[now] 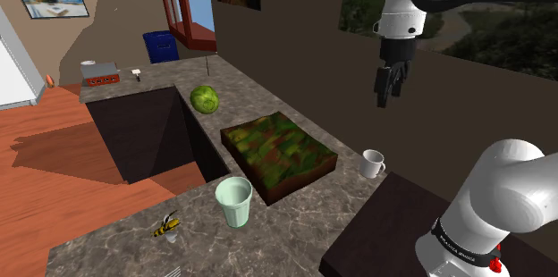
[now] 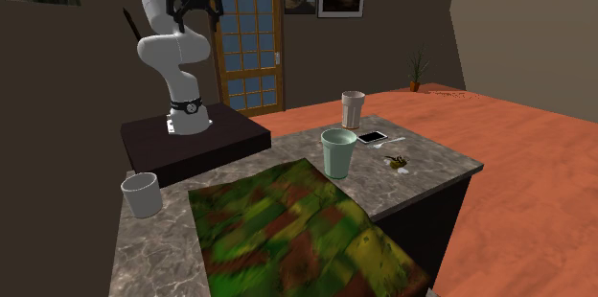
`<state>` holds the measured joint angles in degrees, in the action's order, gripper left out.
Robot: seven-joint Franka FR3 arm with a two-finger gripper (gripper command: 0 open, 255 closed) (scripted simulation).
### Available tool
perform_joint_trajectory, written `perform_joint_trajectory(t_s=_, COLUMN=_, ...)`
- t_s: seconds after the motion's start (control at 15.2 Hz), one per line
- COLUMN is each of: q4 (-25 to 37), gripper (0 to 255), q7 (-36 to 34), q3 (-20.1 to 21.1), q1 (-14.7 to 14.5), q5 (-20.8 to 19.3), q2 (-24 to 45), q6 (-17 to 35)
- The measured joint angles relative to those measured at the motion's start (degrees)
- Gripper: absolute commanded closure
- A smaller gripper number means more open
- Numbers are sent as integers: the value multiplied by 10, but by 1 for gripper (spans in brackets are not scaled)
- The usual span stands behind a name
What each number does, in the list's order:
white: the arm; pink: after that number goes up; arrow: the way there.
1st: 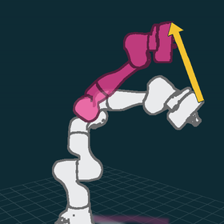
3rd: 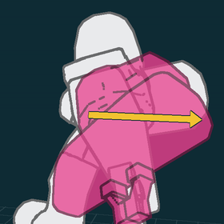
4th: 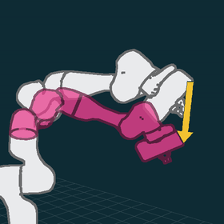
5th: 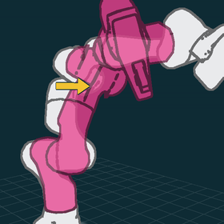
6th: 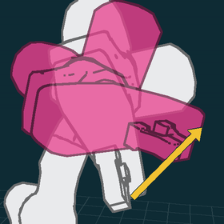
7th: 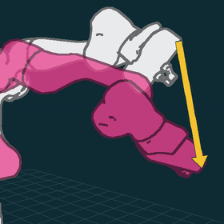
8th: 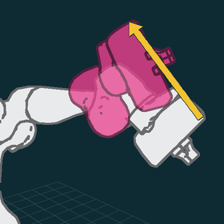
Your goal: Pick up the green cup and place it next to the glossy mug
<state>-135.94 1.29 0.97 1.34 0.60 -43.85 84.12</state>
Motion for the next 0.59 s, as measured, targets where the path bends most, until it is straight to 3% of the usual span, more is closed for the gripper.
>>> perform_joint_trajectory(t_s=0.26, q4=-10, gripper=0, q7=-12, q3=9, q1=-5, q5=14, q2=26, q6=34)
perform_joint_trajectory(t_s=0.59, q4=-24, gripper=0, q7=-36, q3=31, q1=-16, q5=43, q2=98, q6=118)
